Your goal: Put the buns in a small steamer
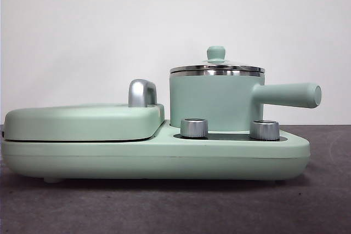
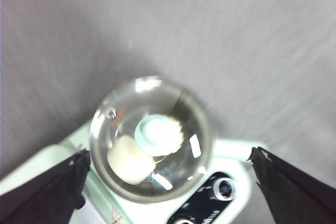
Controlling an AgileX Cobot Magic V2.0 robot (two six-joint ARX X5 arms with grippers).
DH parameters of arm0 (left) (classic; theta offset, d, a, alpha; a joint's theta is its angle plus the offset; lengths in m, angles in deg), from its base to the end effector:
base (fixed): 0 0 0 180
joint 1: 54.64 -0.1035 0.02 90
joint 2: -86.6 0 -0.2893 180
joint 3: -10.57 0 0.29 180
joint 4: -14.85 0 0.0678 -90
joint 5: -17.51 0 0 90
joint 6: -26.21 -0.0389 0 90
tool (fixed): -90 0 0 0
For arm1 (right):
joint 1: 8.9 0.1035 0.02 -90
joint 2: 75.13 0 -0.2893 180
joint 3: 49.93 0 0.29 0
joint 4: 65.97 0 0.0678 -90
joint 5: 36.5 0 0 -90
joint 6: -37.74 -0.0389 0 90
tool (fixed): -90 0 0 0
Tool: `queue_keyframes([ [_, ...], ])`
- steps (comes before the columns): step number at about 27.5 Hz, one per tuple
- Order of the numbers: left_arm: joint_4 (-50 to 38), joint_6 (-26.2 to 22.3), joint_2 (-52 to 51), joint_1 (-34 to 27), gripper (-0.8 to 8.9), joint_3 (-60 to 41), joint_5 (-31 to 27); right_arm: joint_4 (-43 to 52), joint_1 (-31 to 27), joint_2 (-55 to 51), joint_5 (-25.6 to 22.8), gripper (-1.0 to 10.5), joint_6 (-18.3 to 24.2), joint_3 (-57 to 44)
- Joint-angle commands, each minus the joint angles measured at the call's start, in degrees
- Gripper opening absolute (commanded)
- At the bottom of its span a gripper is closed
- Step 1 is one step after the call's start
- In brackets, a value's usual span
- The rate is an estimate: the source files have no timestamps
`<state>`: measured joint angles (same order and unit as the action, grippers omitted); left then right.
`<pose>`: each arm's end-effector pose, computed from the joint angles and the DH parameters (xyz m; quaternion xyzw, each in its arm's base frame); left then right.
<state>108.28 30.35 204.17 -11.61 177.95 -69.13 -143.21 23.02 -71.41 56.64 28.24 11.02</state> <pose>0.3042 -0.2871 0.5079 0.0952 0.3625 -0.3528 0.8574 -0.0109 -0.0043 0.3296 0.0347 0.1923 0.2817 0.9394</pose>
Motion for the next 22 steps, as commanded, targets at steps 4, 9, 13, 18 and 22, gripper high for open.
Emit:
queue_keyframes([
  [4,3.4,1.4,-14.9,2.6,5.01,-12.1,0.3,5.6,0.5,-0.1,3.4,5.0,-0.5,0.2],
  [9,3.4,2.5,-31.6,3.1,5.01,-37.4,0.2,9.7,0.5,0.8,8.1,5.0,-0.5,-0.1],
  [13,3.4,3.0,-40.2,3.1,5.00,-51.5,0.0,10.1,0.5,2.9,10.1,5.0,-0.1,-0.2],
  [18,-2.3,4.4,-51.5,3.1,5.00,-68.2,-0.1,10.4,0.5,6.7,11.0,5.0,-0.1,-0.2],
  [22,-13.8,7.1,-61.7,3.1,5.00,-80.5,-0.1,12.1,0.5,9.0,11.0,4.9,0.0,-0.2],
])
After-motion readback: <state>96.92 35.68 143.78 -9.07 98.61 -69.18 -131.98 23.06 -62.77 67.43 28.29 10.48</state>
